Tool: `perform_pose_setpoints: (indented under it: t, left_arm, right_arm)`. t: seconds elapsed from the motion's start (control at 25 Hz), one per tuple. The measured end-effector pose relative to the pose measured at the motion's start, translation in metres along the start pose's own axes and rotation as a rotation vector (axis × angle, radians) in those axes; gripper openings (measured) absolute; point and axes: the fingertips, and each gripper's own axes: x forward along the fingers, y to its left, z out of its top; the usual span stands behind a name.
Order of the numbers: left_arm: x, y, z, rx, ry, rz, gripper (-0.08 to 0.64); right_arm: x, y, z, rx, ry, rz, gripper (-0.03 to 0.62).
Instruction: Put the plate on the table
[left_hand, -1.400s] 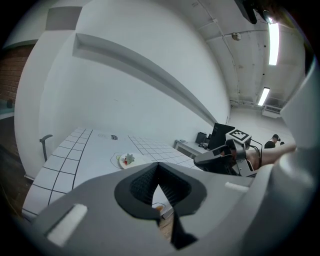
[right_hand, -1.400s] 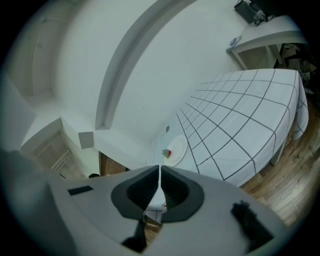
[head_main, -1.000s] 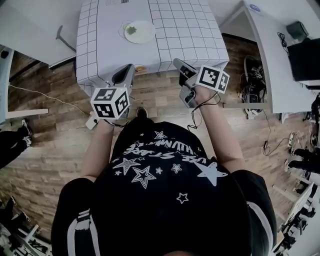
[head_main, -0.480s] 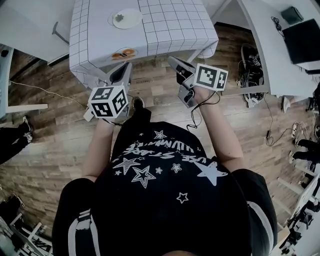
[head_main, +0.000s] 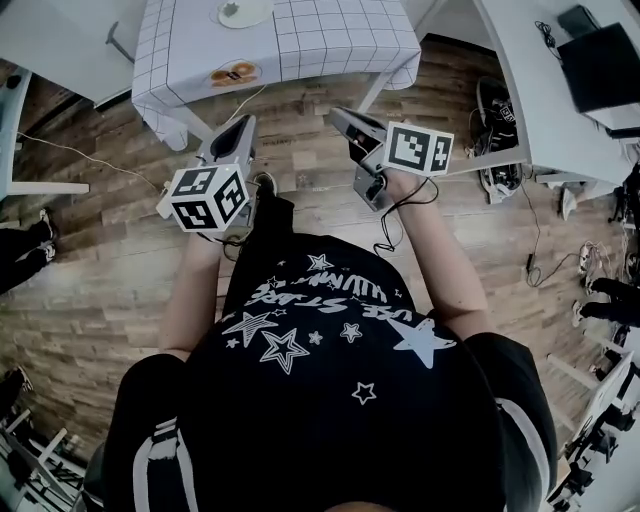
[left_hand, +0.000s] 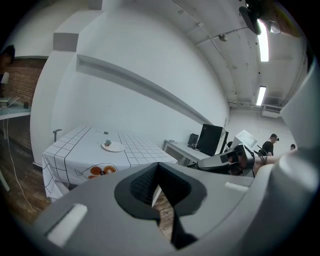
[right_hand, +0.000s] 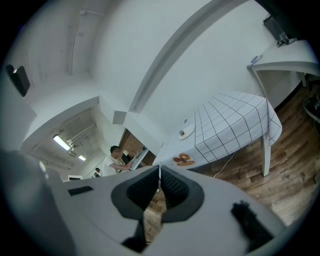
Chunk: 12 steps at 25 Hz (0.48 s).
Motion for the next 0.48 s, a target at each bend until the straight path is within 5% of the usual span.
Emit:
perform_pose_setpoints:
  t: [0.48]
  left_arm:
    - [-0.031,-0.066,-0.018,0.026,-0.001,0.018,0.009]
  right_arm:
    - [-0.052,0.003,-0.025,-0.045,0.034,0.033,0.017]
